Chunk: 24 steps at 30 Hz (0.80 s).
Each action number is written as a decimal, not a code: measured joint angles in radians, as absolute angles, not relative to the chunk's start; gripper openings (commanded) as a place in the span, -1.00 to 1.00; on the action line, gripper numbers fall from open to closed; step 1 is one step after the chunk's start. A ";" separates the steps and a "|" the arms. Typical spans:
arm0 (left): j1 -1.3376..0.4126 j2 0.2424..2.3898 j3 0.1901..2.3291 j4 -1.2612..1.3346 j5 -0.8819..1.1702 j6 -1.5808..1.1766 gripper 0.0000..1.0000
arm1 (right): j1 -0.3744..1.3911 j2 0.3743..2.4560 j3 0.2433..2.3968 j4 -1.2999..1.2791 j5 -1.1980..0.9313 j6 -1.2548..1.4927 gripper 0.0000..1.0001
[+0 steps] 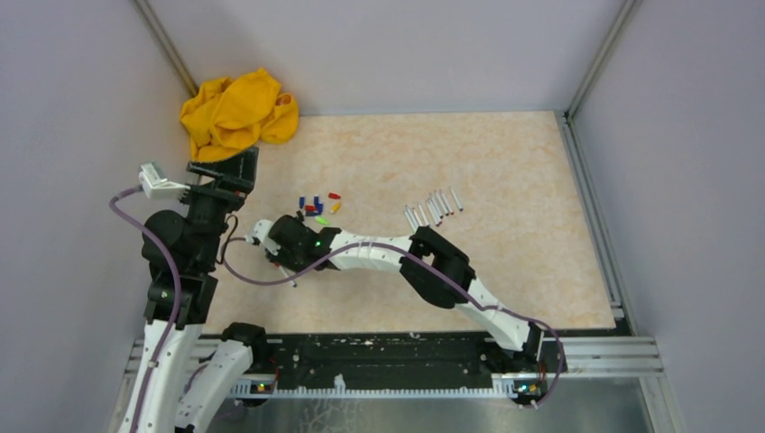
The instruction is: Open the pen caps
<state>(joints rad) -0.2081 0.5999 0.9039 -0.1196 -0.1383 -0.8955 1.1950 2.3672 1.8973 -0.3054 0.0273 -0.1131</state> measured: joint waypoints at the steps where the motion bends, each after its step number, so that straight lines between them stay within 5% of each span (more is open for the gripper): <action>1: -0.208 0.600 0.904 -0.120 -0.138 -0.896 0.98 | 1.195 2.367 1.900 -0.305 0.024 -0.113 -0.47; 20: -0.208 0.595 0.904 -0.120 -0.140 -0.892 0.97 | 1.169 2.397 1.900 -0.253 -0.004 -0.096 -0.54; 24: -0.208 0.595 0.904 -0.120 -0.142 -0.892 0.97 | 1.166 2.400 1.900 -0.246 -0.011 -0.090 -0.79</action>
<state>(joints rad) -0.2081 0.5945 0.9035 -0.1200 -0.1421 -0.8921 1.1660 2.4001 1.8999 -0.2462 -0.0113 -0.0902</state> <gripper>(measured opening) 0.987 0.209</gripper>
